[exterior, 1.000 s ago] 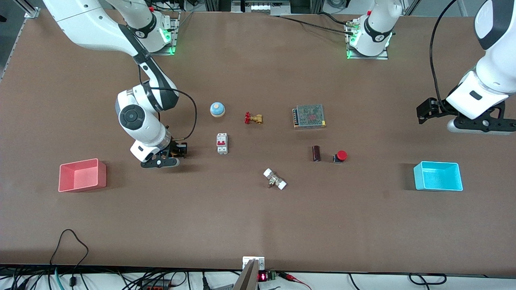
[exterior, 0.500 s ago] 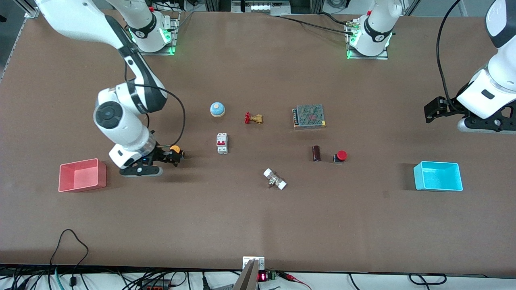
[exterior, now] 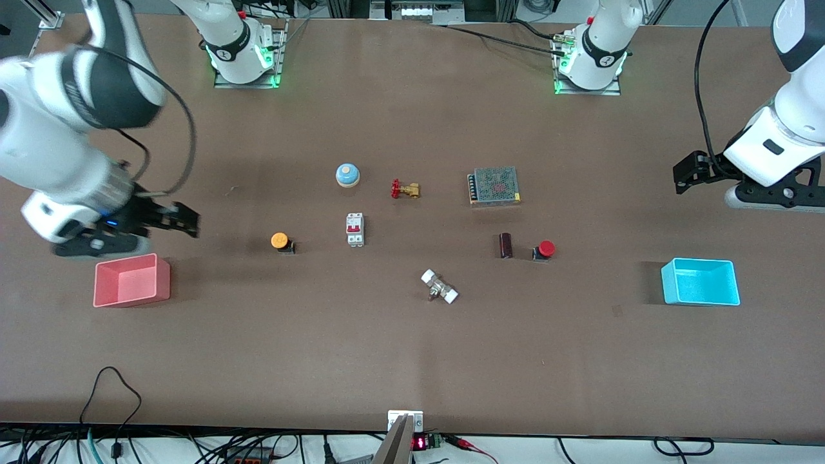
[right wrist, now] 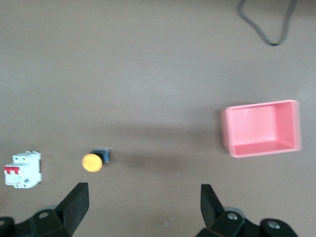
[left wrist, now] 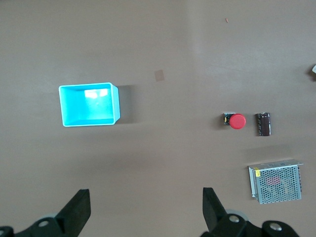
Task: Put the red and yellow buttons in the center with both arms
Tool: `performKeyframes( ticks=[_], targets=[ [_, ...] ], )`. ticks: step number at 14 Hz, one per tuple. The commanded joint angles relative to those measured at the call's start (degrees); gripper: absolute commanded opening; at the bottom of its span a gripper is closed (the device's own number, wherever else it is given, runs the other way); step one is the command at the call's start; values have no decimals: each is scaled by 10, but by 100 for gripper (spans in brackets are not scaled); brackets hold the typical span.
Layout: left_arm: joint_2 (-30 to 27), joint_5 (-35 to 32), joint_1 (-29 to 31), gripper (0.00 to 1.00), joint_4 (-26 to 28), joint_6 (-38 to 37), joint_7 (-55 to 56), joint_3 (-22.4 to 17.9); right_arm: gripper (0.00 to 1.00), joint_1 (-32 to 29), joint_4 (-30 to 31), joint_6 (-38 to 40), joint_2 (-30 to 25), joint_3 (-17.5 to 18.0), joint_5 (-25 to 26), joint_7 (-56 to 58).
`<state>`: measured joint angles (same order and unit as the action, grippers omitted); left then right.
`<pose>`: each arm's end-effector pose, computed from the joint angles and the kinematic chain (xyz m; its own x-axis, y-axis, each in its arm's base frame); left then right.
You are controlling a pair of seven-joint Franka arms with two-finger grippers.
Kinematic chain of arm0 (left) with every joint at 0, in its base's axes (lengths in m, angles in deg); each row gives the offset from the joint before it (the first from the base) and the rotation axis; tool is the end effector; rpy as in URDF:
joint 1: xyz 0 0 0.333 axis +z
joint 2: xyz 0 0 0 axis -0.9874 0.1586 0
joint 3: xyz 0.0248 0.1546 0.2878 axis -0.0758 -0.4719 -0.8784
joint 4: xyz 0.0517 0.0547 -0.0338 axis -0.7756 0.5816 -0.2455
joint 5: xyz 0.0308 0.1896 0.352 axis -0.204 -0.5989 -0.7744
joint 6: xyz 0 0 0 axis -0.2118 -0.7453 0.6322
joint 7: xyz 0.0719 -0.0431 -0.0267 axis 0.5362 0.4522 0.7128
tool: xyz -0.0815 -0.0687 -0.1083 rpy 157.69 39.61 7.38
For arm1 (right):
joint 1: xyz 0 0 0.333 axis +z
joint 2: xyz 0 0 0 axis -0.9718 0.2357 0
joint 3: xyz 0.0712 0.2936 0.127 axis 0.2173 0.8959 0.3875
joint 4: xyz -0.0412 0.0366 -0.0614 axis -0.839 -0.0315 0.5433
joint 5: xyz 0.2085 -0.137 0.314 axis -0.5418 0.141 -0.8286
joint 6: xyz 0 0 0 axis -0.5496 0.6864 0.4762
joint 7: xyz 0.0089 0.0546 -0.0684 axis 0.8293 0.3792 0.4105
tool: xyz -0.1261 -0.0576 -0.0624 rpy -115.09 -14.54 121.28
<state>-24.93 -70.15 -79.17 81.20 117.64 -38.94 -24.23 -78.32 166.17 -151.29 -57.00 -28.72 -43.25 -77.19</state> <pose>0.5885 -0.0366 0.5387 0.9965 -0.0837 -0.0052 -0.0839 -0.9929 -0.0838 0.6363 0.0510 0.4776 0.9956 0.0578 0.0737 0.0568 -0.9983 0.0154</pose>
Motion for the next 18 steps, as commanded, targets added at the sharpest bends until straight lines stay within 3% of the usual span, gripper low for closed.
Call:
performKeyframes(
  ticks=[1, 6, 18],
  targets=[
    [8, 10, 6, 100, -18, -17, -12, 3, 100, 0, 7, 68, -54, -35, -11, 20],
    [13, 11, 7, 100, -30, -10, -13, 2, 100, -2, -72, 213, -68, -57, -19, 21],
    [16, 10, 0, 100, -37, -15, -9, 17, 100, 5, -70, 209, -55, -56, -18, 24]
  ],
)
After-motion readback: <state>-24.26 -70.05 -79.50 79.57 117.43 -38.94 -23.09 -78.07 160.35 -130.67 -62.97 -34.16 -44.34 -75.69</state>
